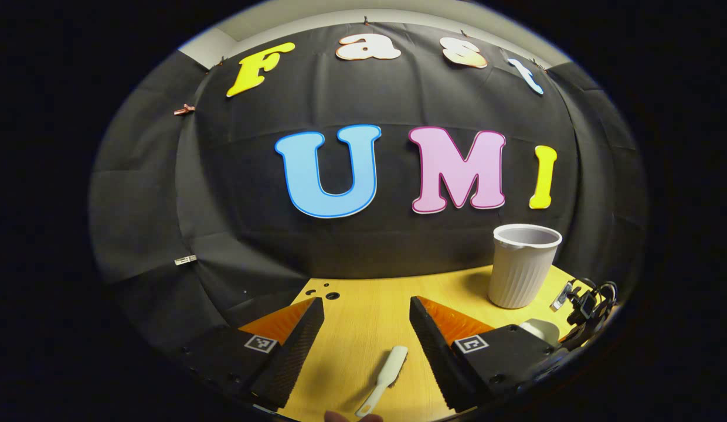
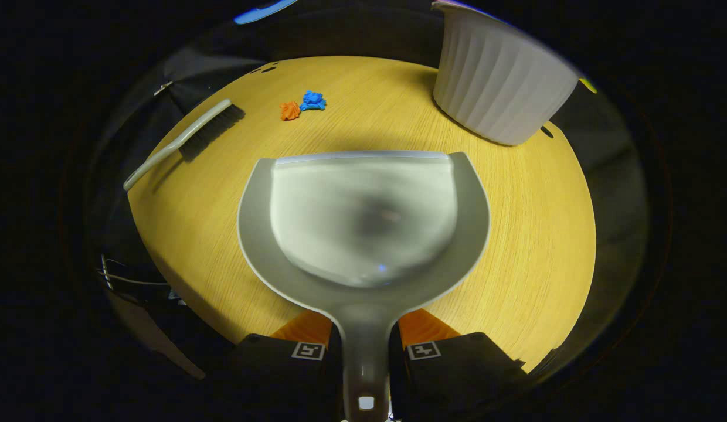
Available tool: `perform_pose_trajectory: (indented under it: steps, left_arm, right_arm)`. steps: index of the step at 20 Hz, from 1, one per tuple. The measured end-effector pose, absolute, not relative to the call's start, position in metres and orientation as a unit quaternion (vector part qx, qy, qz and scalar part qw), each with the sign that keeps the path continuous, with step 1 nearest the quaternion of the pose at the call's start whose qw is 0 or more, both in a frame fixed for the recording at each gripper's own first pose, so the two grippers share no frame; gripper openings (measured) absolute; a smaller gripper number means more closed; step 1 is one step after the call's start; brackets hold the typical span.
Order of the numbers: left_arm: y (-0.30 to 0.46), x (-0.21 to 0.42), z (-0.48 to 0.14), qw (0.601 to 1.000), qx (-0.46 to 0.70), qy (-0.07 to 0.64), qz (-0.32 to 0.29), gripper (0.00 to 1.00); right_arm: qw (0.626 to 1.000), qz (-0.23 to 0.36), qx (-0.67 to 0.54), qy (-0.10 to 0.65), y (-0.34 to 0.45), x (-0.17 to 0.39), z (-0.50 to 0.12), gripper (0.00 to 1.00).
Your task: Pick up the small broom and dustpan from the desktop, sweep the trash into the dustpan with the broom, and then empty the trash into the garbage bin.
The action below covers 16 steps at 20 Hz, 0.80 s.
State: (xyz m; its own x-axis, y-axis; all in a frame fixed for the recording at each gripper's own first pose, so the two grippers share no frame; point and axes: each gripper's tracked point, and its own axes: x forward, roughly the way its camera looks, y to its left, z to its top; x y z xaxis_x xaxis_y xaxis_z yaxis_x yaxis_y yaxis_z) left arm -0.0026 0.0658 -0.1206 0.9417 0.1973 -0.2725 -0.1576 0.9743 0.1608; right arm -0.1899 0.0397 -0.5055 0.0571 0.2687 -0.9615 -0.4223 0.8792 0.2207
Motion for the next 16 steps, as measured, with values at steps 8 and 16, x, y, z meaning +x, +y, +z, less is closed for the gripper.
perform_pose_trajectory:
  steps: [8, 16]
  left_arm:
    - [0.055, -0.004, -0.220, 0.958, 0.047, 0.282, -0.001, 0.97]
    - [0.079, -0.018, -0.330, 0.890, 0.104, 0.442, -0.037, 0.97]
  right_arm:
    - [0.729, 0.276, -0.056, 0.625, 0.048, -0.179, -0.454, 0.36]
    - [0.735, 0.285, -0.081, 0.610, 0.045, -0.175, -0.444, 0.39]
